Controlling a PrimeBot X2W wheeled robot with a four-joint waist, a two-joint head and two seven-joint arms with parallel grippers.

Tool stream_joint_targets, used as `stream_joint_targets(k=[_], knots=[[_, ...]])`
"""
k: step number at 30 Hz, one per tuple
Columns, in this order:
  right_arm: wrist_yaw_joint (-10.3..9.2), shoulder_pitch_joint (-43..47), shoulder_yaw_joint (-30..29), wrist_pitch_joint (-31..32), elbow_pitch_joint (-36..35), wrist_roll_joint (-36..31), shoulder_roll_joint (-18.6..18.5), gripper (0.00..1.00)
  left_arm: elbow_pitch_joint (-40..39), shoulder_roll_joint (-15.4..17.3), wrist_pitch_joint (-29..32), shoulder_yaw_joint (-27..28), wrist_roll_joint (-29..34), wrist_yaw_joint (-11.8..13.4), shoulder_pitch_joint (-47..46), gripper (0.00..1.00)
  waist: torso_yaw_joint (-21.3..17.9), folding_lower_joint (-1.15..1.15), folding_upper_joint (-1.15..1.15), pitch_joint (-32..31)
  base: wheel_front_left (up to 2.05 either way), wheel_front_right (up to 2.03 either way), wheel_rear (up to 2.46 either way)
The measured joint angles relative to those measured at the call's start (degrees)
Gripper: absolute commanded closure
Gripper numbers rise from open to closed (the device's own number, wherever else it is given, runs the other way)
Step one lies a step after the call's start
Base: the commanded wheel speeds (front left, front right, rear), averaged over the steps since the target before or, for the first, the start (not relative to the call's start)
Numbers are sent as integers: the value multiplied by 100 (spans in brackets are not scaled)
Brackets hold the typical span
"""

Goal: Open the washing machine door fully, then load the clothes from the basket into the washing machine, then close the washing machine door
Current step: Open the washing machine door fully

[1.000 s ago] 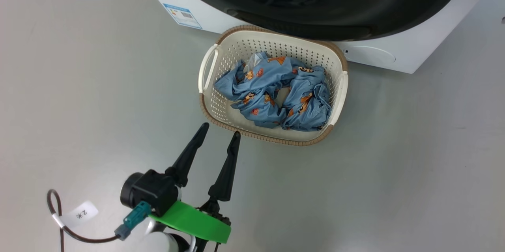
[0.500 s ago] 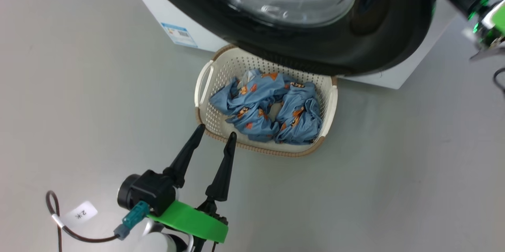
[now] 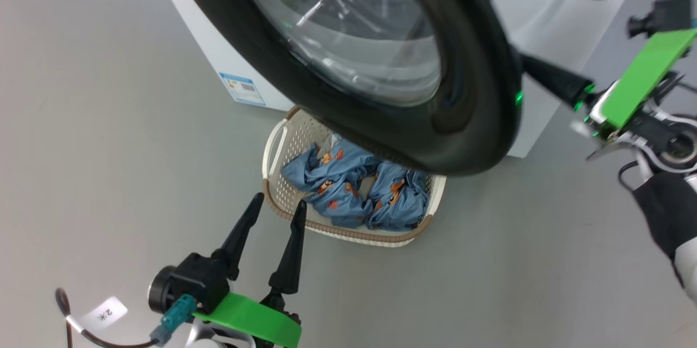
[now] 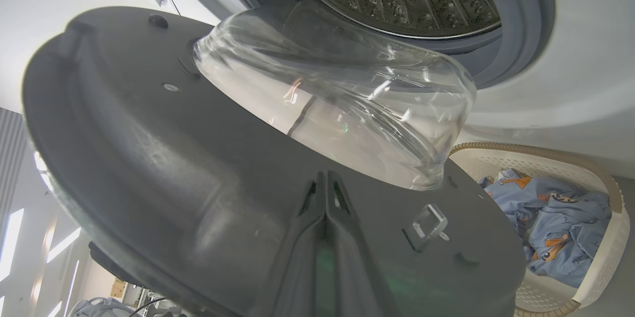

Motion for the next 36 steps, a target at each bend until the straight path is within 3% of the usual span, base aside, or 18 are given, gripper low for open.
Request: stream_joint_targets(k=[23, 36], knots=[[0, 1033, 769, 377, -1113, -44, 547, 100, 118, 5, 0, 136, 101, -198, 352, 0, 33, 0, 0, -672, 0, 0, 0], [0, 1185, 1215, 479, -1340, -89, 766, 100, 165, 8, 0, 175, 149, -248, 498, 0, 152, 1, 0, -830, 0, 0, 0]])
